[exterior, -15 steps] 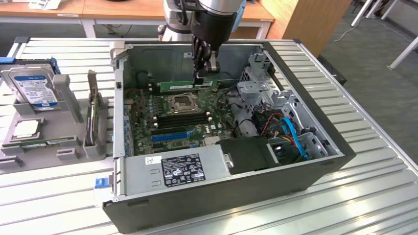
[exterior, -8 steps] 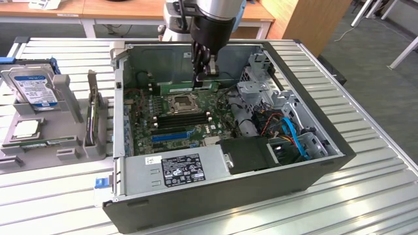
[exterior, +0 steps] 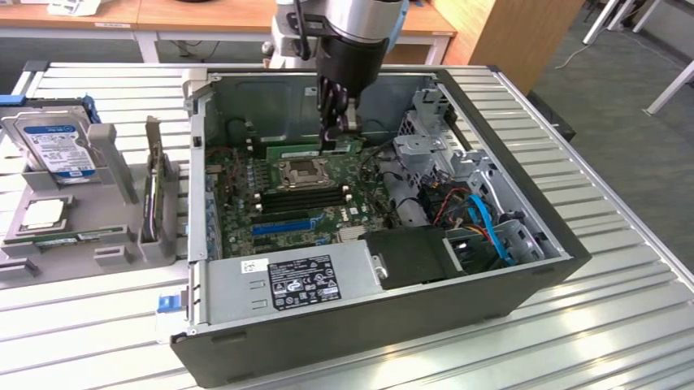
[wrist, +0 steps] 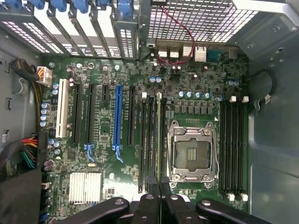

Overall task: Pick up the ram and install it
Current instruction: 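Insert the ram into the slot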

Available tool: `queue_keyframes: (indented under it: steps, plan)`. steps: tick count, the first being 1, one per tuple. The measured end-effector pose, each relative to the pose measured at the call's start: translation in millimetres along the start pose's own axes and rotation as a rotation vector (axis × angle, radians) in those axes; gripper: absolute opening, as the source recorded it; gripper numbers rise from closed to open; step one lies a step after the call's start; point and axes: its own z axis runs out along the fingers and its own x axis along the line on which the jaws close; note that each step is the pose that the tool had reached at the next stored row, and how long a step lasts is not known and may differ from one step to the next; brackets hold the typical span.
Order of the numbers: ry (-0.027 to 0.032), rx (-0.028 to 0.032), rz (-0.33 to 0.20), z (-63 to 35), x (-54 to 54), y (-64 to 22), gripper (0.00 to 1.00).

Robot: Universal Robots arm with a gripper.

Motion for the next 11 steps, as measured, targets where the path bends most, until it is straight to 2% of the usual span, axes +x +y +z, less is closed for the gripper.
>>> queue_keyframes:
  steps: [11]
  plan:
    - [0.0, 0.0, 0.0, 10.9, 0.6, -0.8, 0.11]
